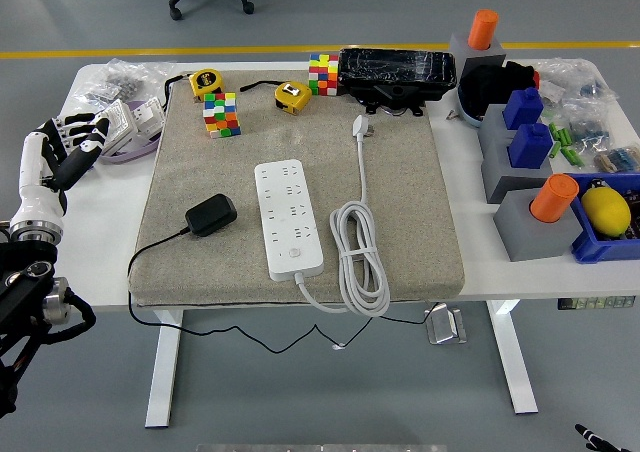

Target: Put the plug near the board,insert it into the board,press the button,pull the plug out

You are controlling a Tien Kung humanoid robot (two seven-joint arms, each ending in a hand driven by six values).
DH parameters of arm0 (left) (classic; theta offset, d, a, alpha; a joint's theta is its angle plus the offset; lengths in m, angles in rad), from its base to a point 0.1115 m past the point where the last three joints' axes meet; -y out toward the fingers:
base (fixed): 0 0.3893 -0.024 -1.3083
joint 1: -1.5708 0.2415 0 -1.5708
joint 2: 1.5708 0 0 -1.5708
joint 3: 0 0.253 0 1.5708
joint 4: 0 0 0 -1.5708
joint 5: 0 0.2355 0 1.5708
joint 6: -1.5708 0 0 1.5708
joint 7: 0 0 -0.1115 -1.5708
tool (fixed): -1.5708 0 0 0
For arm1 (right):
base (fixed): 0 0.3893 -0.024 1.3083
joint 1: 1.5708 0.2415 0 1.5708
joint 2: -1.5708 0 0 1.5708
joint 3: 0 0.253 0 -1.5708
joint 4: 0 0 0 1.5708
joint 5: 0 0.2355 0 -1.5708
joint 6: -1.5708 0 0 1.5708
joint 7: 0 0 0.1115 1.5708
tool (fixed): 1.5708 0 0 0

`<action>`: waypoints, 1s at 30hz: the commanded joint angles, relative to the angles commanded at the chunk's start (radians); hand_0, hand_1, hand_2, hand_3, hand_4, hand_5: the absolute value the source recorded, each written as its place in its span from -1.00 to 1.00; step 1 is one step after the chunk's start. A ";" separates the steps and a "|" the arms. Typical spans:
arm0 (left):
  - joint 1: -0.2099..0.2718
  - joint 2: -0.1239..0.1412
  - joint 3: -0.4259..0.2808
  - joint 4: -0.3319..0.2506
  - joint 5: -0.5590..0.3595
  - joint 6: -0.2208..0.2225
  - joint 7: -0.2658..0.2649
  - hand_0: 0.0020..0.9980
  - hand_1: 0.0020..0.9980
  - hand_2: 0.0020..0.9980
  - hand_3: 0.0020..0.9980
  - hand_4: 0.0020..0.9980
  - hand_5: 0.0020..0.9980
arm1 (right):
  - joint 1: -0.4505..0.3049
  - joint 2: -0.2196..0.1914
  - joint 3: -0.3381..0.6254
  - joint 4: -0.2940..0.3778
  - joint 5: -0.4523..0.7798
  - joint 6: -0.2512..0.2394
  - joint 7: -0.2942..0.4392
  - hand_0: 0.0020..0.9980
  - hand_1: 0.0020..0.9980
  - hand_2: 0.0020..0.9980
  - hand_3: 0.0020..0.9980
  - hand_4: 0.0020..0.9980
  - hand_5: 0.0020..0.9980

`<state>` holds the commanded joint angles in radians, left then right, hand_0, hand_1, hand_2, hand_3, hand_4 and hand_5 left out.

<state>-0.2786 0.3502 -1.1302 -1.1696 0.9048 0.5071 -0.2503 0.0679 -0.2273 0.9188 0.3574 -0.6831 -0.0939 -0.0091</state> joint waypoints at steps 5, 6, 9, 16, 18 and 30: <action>0.008 0.000 -0.015 -0.003 0.002 -0.002 0.001 -0.08 0.15 0.12 0.13 0.55 -0.27 | 0.001 0.002 -0.009 -0.008 0.010 -0.001 0.000 0.22 0.29 0.32 0.11 0.89 0.01; 0.009 0.000 -0.017 -0.004 0.004 -0.003 0.002 -0.08 0.15 0.12 0.13 0.55 -0.27 | -0.001 0.002 -0.008 -0.006 0.010 -0.001 0.000 0.22 0.29 0.32 0.11 0.89 0.01; 0.010 0.000 -0.022 -0.008 0.007 -0.005 0.005 -0.08 0.15 0.12 0.13 0.55 -0.27 | -0.004 0.001 -0.005 -0.006 0.009 -0.001 0.000 0.22 0.29 0.32 0.11 0.89 0.01; 0.018 -0.002 -0.037 -0.019 0.013 -0.010 0.014 -0.08 0.15 0.13 0.14 0.54 -0.27 | -0.007 0.009 0.007 -0.016 0.008 0.002 -0.001 0.22 0.29 0.32 0.11 0.89 0.01; 0.024 -0.003 -0.039 -0.023 0.016 -0.014 0.019 -0.08 0.15 0.13 0.14 0.54 -0.27 | -0.011 0.009 0.015 -0.014 0.002 0.002 -0.002 0.22 0.29 0.32 0.11 0.89 0.01; 0.044 -0.009 -0.042 -0.041 0.027 -0.032 0.044 -0.08 0.15 0.13 0.14 0.54 -0.26 | -0.037 0.014 0.032 -0.019 0.004 0.008 -0.004 0.22 0.29 0.33 0.11 0.90 0.00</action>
<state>-0.2342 0.3409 -1.1719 -1.2109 0.9322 0.4753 -0.2067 0.0312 -0.2133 0.9509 0.3387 -0.6790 -0.0863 -0.0133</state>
